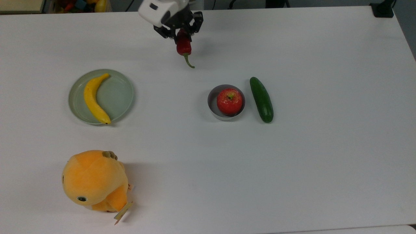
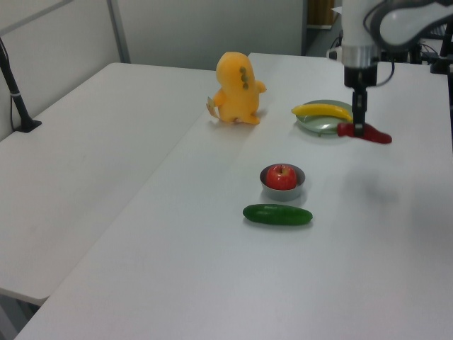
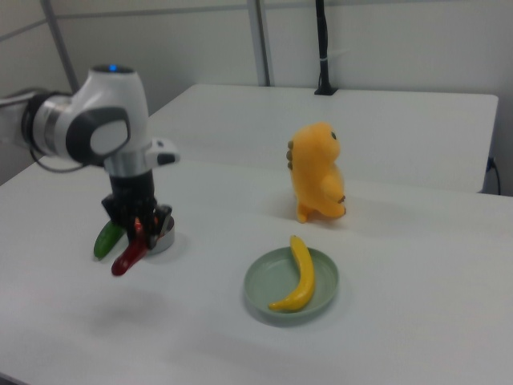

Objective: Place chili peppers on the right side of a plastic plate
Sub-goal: 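Lift the chili pepper and carry it toward the green plate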

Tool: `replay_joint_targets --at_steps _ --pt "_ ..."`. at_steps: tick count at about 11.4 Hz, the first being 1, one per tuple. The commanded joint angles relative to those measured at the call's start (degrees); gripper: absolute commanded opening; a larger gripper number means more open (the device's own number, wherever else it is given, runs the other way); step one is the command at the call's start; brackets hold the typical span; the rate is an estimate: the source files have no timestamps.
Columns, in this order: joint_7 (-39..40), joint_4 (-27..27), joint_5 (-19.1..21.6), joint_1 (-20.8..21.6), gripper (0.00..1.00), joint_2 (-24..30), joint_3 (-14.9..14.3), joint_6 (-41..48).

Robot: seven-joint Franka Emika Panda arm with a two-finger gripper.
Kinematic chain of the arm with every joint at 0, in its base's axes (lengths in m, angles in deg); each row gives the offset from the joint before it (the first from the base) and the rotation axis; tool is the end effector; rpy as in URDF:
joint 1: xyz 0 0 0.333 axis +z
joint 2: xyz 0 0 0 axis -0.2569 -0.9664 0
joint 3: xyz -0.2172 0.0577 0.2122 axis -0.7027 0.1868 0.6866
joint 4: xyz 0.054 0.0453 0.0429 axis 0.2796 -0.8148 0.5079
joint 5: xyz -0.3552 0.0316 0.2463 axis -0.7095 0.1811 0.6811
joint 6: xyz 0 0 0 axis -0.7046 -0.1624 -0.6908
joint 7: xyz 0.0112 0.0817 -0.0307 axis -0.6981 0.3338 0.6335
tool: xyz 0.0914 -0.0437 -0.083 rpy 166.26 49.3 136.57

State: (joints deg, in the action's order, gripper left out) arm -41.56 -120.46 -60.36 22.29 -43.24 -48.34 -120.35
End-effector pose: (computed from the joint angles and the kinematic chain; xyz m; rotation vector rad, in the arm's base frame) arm 0.5560 0.0406 0.3924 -3.0328 -0.3041 0.1338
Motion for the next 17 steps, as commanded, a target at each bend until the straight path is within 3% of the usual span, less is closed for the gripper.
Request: replay_joint_targets --at_steps 1,5,10,12,17 --pt "5.0 13.0 2.5 0.1 0.18 -1.2 -4.0 10.0" --pt "8.7 27.6 5.9 -1.1 0.17 -6.6 -9.1 17.4" --pt "16.0 39.6 7.6 -9.1 0.18 -17.9 -9.6 17.8" --pt "19.5 42.9 7.6 -11.8 0.19 -22.5 -9.6 16.2" --pt "31.0 42.6 8.1 -17.4 0.19 -30.4 -9.3 3.2"
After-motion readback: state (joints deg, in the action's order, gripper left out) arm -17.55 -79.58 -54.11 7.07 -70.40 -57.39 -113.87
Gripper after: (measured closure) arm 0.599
